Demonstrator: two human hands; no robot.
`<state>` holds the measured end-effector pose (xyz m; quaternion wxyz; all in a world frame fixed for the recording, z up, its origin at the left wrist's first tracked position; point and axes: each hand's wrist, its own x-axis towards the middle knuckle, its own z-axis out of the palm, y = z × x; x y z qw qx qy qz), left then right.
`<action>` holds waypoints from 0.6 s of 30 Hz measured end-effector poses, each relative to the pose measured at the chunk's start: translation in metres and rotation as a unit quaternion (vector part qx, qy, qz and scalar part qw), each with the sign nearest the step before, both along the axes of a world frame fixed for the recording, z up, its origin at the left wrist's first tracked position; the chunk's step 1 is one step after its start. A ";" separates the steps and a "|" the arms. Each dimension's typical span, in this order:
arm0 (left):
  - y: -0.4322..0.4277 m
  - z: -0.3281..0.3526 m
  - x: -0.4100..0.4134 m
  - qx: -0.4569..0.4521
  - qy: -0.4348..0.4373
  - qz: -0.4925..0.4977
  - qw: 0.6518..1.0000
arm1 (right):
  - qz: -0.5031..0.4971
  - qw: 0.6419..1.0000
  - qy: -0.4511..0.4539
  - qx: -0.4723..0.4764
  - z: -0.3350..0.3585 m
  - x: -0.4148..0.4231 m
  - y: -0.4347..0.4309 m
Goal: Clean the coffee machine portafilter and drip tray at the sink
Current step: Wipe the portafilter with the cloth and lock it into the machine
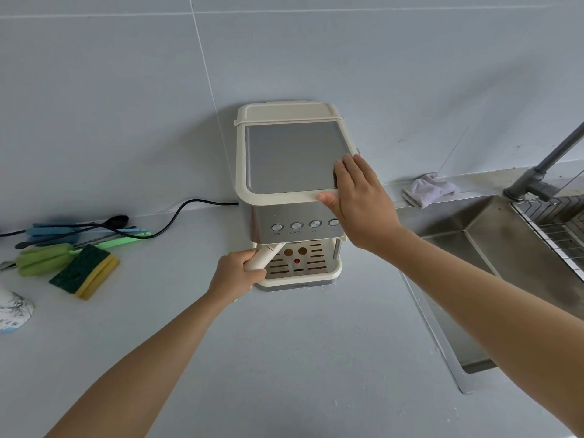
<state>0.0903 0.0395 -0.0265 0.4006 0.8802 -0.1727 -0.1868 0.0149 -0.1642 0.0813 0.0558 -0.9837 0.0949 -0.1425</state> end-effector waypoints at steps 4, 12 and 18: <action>0.006 0.003 0.010 0.004 0.018 -0.025 1.000 | -0.001 1.000 0.001 0.004 0.003 -0.002 0.000; 0.015 0.026 0.043 0.038 0.064 -0.092 0.993 | -0.002 1.000 0.017 -0.006 0.003 -0.002 0.000; 0.017 0.030 0.060 0.067 0.076 -0.109 0.989 | -0.004 1.000 0.028 0.005 0.008 -0.005 0.003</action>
